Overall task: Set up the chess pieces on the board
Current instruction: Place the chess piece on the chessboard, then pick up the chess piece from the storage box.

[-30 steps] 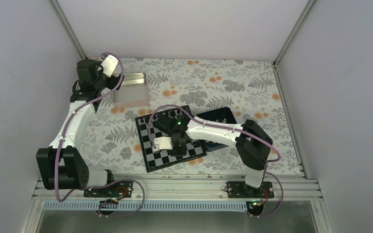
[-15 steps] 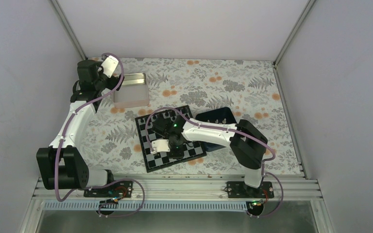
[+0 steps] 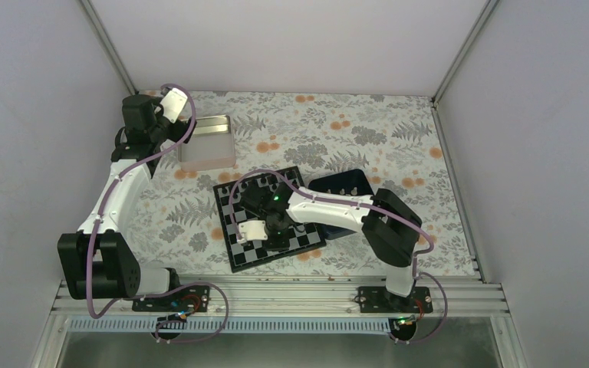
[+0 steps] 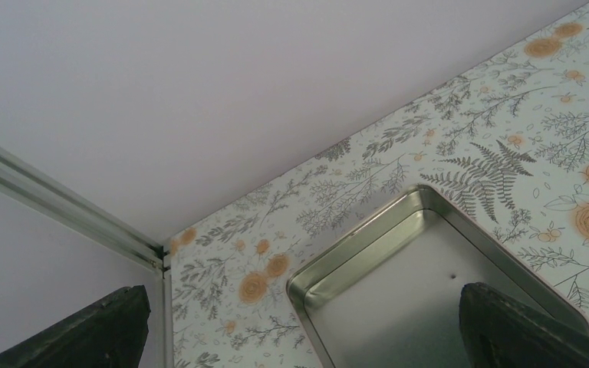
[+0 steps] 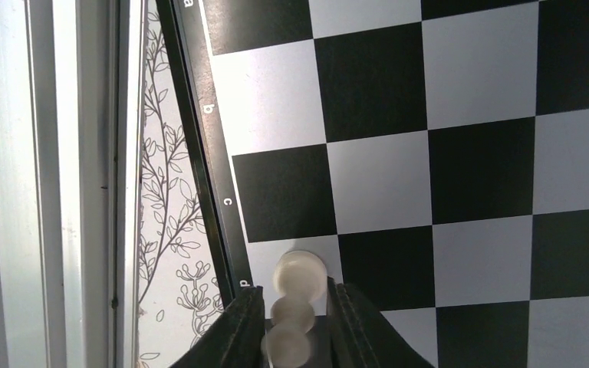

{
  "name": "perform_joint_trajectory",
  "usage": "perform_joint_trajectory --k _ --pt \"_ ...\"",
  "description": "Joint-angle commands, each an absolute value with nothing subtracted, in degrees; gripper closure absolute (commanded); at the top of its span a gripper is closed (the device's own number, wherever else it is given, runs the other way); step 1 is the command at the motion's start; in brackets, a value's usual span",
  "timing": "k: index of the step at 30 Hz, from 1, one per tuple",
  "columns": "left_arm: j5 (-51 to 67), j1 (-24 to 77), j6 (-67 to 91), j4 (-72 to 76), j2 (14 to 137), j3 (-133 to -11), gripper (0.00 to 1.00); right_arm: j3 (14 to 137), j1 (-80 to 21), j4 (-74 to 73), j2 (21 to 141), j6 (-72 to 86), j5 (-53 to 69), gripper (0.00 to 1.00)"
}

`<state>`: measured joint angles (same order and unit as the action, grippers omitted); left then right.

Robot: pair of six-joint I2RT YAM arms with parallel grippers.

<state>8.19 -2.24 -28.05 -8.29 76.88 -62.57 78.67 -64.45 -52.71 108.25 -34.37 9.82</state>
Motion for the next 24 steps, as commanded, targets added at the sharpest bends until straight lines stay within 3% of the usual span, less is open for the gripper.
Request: perform_joint_trajectory --k 1,4,7,16,24 --pt "9.42 -2.62 -28.74 -7.37 77.42 -62.29 0.00 79.47 -64.86 -52.55 108.96 -34.00 10.52 0.69" --pt "9.37 -2.61 -28.74 -7.40 77.43 -62.31 0.00 79.69 -64.78 -52.59 107.40 -33.76 9.82 0.58" --pt "8.94 -2.60 -28.70 -7.31 77.31 -62.40 0.00 80.77 -63.94 -53.53 104.71 -33.57 8.08 0.52" --pt "8.53 -2.64 -28.75 -7.07 75.89 -61.83 0.00 84.79 -49.02 -57.44 91.79 -34.88 2.97 0.44" --pt "8.67 -2.64 -28.73 -7.25 75.88 -61.88 0.00 80.65 -33.51 -54.73 89.30 -37.00 2.26 0.40"
